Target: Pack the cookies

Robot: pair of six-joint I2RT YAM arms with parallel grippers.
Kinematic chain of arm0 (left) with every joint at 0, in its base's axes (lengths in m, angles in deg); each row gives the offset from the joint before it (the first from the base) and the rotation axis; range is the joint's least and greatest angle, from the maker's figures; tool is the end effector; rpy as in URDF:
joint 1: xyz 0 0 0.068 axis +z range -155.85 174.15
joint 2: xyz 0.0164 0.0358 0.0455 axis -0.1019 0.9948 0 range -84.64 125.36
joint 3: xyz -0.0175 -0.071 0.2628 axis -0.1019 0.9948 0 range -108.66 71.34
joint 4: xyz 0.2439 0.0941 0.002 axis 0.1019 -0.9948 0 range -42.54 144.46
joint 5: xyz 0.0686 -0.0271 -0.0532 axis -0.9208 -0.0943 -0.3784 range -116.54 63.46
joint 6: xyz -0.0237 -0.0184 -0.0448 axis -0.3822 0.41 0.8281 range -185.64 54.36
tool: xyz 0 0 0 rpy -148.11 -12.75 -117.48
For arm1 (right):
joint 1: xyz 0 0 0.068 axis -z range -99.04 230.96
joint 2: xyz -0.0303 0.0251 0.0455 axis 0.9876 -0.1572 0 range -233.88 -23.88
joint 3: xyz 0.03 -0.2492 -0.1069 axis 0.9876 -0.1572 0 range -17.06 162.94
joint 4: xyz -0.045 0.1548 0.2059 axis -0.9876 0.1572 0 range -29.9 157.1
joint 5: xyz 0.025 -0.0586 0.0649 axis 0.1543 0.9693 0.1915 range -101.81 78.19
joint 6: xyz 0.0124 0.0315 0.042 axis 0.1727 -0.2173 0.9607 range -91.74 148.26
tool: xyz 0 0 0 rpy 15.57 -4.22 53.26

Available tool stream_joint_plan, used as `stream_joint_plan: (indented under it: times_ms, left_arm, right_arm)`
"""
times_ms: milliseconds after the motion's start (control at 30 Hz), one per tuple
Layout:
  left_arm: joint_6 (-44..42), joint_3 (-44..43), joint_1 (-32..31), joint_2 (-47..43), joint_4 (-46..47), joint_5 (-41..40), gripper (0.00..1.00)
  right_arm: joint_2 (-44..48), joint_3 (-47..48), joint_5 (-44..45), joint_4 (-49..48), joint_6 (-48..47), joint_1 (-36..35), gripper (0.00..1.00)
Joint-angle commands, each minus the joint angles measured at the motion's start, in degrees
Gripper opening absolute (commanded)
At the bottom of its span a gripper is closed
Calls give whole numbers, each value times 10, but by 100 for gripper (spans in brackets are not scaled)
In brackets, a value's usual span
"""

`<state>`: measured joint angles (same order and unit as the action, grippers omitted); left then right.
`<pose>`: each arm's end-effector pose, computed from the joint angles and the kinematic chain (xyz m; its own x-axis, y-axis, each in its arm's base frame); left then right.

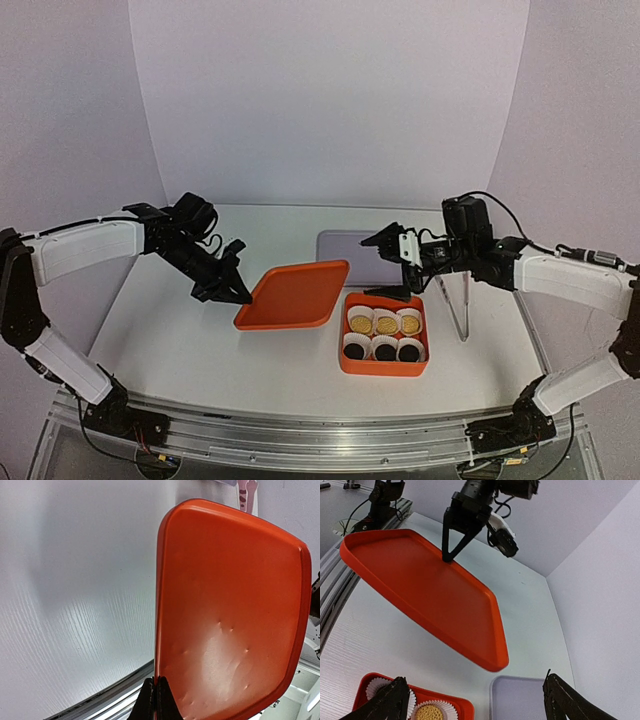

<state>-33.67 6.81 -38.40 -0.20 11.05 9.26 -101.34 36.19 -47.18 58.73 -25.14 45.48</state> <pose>0.2343 -0.1744 0.2572 -0.9872 0.1208 -0.1041 0.1593 0.7147 -0.6811 0.2371 0.1942 0.2854 0.5403 -0.4189 -0.7298 -0.7949 0.0305 -0.6060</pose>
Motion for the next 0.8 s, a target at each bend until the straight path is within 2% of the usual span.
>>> stream_joint_plan:
  times_ms: [0,233,333,700,733,767]
  left_arm:
    - [1,-35,0,7,-11,81,0]
    - [-11,-57,0,35,-41,86,0]
    - [-18,-71,0,46,-48,96,0]
    - [-30,-87,0,62,-52,104,0]
    - [-28,-90,0,61,-48,103,1]
    - [-25,-96,0,59,-44,100,8]
  right_arm:
    - [-37,47,-61,-10,-100,-26,88]
    - [-93,102,-67,34,-143,-61,81]
    - [-121,129,-59,58,-169,-84,73]
    - [-148,161,-38,90,-189,-106,10]
    - [-145,160,-39,92,-184,-106,6]
    - [-142,158,-39,94,-181,-106,3]
